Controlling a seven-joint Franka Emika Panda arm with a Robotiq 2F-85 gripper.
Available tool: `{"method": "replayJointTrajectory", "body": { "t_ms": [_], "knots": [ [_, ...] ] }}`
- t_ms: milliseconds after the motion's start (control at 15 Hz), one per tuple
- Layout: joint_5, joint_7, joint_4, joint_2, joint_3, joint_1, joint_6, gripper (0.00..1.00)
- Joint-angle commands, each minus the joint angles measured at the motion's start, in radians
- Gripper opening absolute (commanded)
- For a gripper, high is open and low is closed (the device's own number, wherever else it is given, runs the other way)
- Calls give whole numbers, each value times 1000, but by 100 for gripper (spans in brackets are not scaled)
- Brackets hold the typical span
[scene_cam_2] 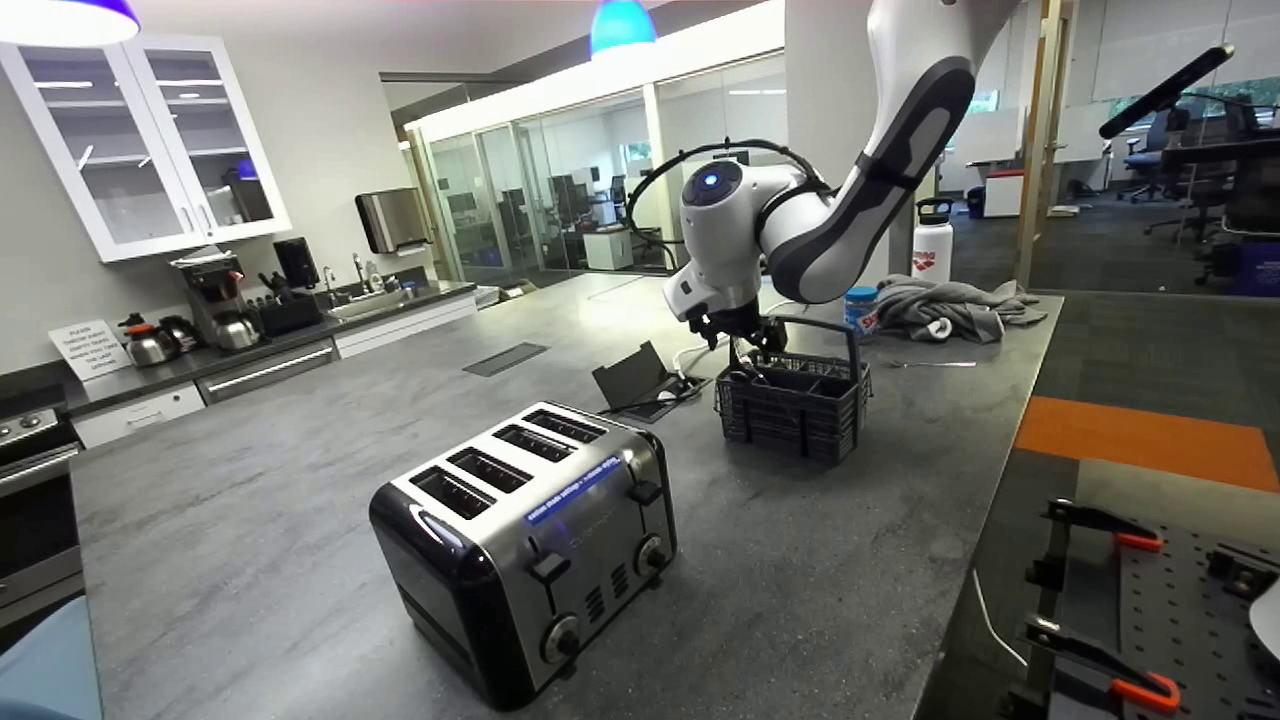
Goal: Take out one fork from the cutlery box and put it on the right side of the counter, take out another fork from the box and place it on the left side of the counter then take out a spoon from the box and place it in between the two forks
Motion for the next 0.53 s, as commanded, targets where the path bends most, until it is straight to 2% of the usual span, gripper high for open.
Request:
{"method": "replayJointTrajectory", "body": {
  "t_ms": [0, 467],
  "knots": [
    [-28, -30, 62, 46, 1, 0, -64, 100],
    [-47, -73, 112, 88, 3, -3, -140, 100]
  ]
}}
